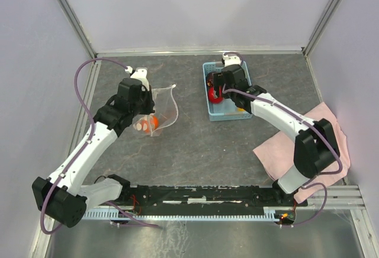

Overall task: Place the food in the zip-top bag and seal the zipper
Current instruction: Pick up the fake vegetable from the bin.

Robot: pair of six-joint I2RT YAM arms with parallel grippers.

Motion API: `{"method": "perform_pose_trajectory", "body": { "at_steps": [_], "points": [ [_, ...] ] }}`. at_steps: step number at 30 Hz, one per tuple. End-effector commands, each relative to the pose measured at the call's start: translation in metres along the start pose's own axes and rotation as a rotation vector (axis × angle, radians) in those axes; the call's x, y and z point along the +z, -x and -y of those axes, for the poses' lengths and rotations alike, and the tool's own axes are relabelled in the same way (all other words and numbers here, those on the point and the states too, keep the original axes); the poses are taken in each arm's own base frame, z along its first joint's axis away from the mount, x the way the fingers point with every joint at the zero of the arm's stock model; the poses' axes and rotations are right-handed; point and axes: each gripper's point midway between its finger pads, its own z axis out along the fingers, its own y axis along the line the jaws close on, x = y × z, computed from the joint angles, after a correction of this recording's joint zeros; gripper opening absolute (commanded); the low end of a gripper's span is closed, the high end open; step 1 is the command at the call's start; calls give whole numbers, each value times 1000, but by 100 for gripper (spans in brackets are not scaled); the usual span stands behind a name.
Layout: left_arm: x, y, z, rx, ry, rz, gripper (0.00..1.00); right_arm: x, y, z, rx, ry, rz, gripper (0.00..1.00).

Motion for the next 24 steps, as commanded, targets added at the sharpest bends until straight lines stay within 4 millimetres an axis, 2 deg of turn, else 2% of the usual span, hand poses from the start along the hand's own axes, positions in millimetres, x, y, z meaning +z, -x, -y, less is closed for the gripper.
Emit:
{"method": "perform_pose_trajectory", "body": {
  "at_steps": [1,5,9,13,18,24],
  "points": [
    [1,15,2,-35,-5,47,3,23,5,5,65,-38,36,81],
    [2,14,1,-35,0,45,3,41,6,13,144,-80,58,81],
    [3,13,2,-33,-3,38,3,61,5,4,201,-69,64,82],
    [4,12,2,-34,-4,32,3,81,-2,5,237,-114,59,83],
    [6,11,0,-32,1,25,3,97,-7,3,274,-139,53,85],
    [7,11,0,-33,-3,23,3,115,-23,-10,270,-96,-3,88]
  ]
}}
